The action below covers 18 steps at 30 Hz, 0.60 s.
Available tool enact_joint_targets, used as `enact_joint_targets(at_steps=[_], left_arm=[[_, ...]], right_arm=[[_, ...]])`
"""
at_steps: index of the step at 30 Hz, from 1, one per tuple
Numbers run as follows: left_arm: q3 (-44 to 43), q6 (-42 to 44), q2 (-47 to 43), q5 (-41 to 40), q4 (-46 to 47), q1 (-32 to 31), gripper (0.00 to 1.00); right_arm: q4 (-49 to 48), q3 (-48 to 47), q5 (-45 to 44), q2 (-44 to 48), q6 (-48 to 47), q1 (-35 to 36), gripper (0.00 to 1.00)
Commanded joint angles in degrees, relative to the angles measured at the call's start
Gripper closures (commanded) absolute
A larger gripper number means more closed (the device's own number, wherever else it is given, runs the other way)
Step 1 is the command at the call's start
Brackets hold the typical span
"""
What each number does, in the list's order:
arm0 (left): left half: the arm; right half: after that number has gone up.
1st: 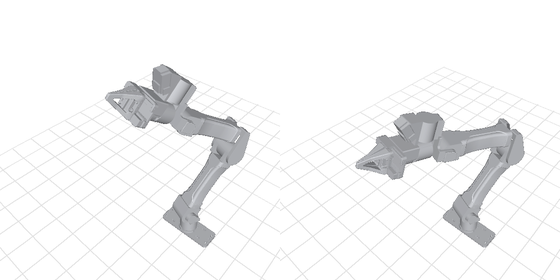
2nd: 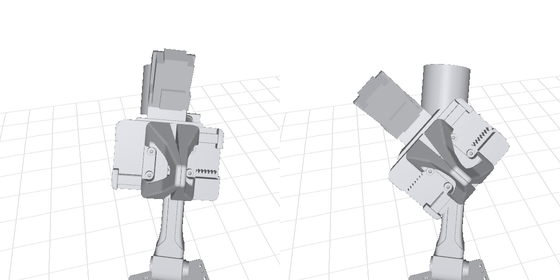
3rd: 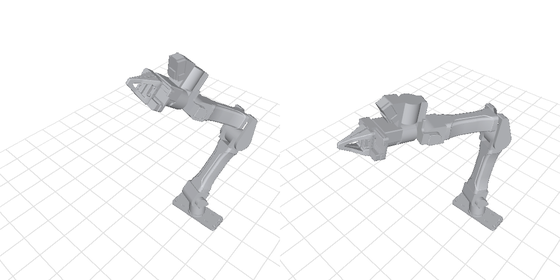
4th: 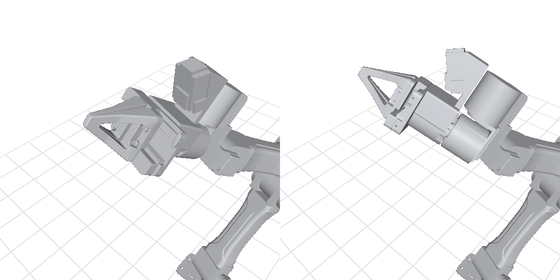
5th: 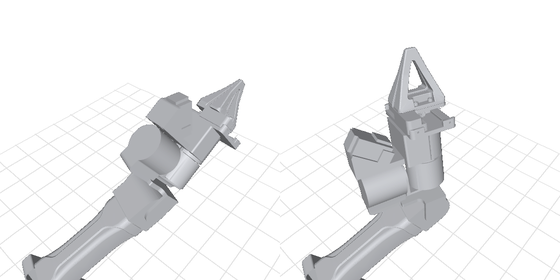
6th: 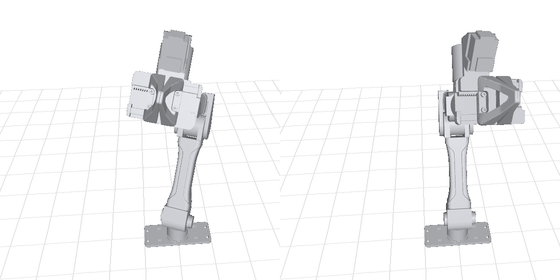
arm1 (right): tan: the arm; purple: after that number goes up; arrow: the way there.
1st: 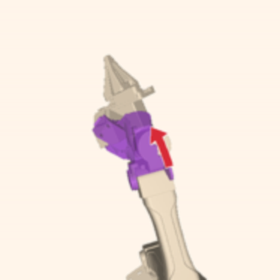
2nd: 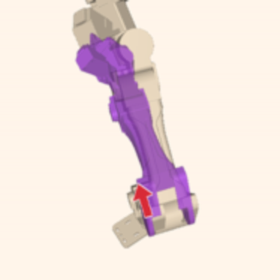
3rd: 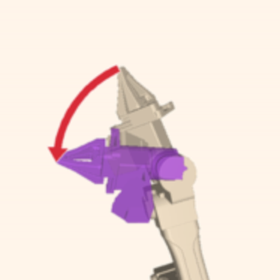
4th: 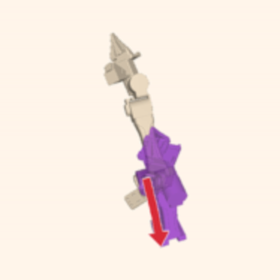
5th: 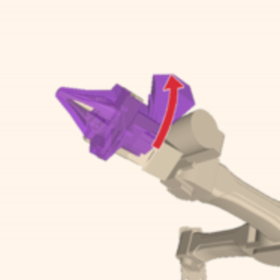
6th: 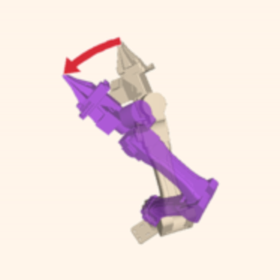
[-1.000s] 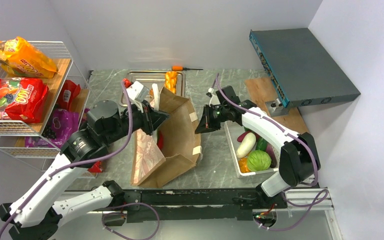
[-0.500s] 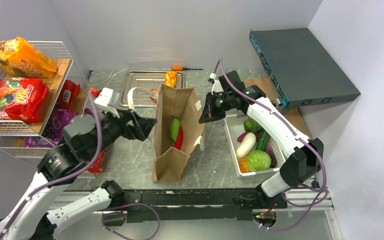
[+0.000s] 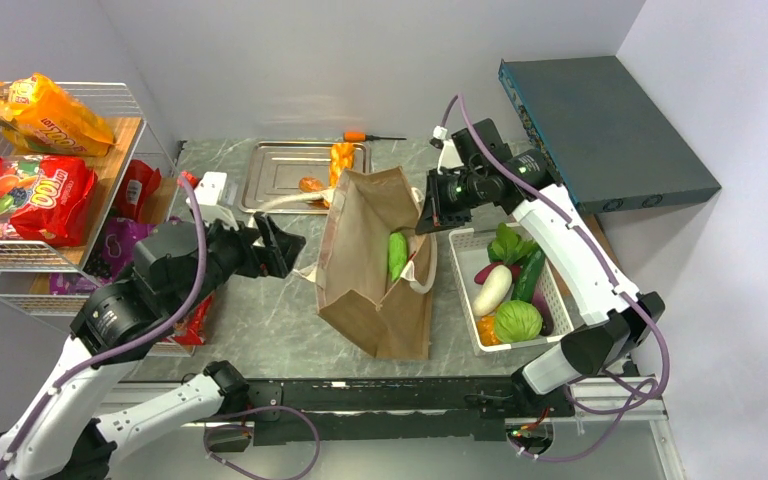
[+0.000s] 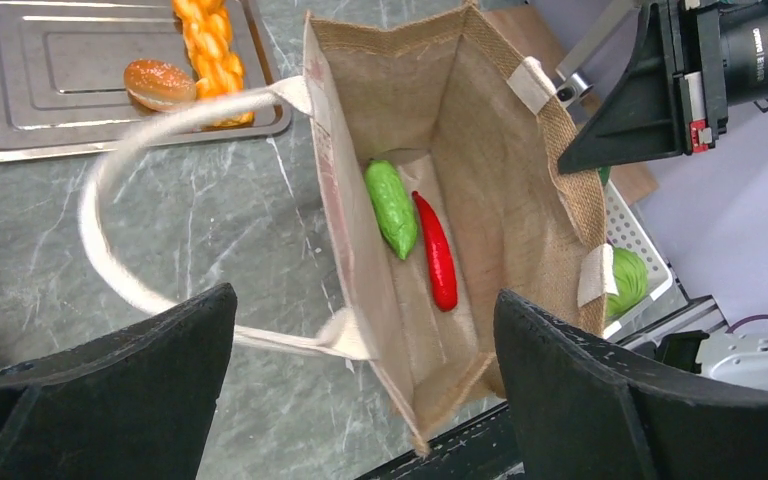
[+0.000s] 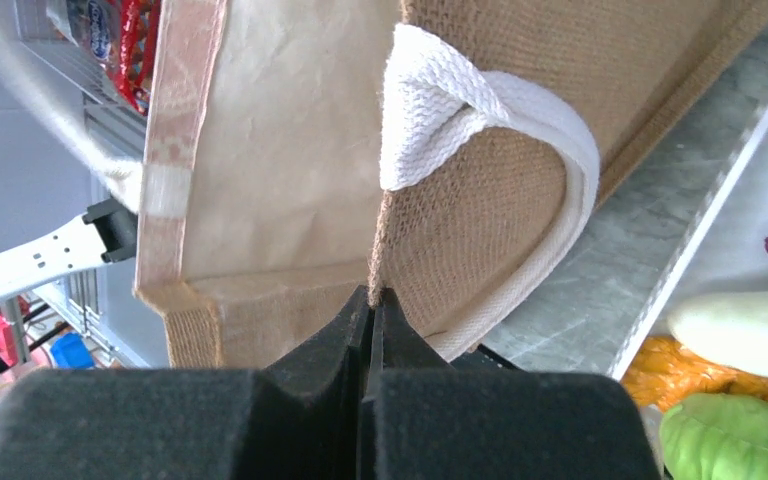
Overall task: Place the food into the grocery bag and tie it
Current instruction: Adjust the grocery bag at the center of the board.
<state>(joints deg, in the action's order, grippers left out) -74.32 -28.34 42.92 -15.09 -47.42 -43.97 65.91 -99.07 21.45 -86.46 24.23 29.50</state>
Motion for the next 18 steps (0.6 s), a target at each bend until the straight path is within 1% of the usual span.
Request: enact_joint_targets(at_steps=[1,4,7,10,15,18], left_arm=[[-6.2,0.3,1.6,-1.7,-2.1,0.1,0.01],[-9.4,0.4,2.9,-4.4,-4.7,0.1,0.00],[-8.9,1.2,3.3,-4.8,-3.7,0.2,0.01],[-6.3,1.1,3.8,-1.3,-0.4,0.1,0.05],[-1.5,-0.5,6.7,8.0,7.5,0.1,0.15],[-0.4,-1.3,10.1,11.2,10.5,0.0,0.16]], right_arm=[[3.9,-3.8,-2.8,0.9,-2.1,-0.5,1.00],[4.1,-3.5,-3.0,1.9,-2.0,-1.0,1.00],[3.4,-3.1,-1.9,2.9,-2.1,-1.2,1.00],[3.5,-3.7,-1.6,3.2,-2.8,-1.4,1.00],[5.9,-6.4,-2.7,2.7,-4.4,-1.3,1.00],[6.9,-7.9,-3.3,2.7,-4.8,-1.3,1.00]])
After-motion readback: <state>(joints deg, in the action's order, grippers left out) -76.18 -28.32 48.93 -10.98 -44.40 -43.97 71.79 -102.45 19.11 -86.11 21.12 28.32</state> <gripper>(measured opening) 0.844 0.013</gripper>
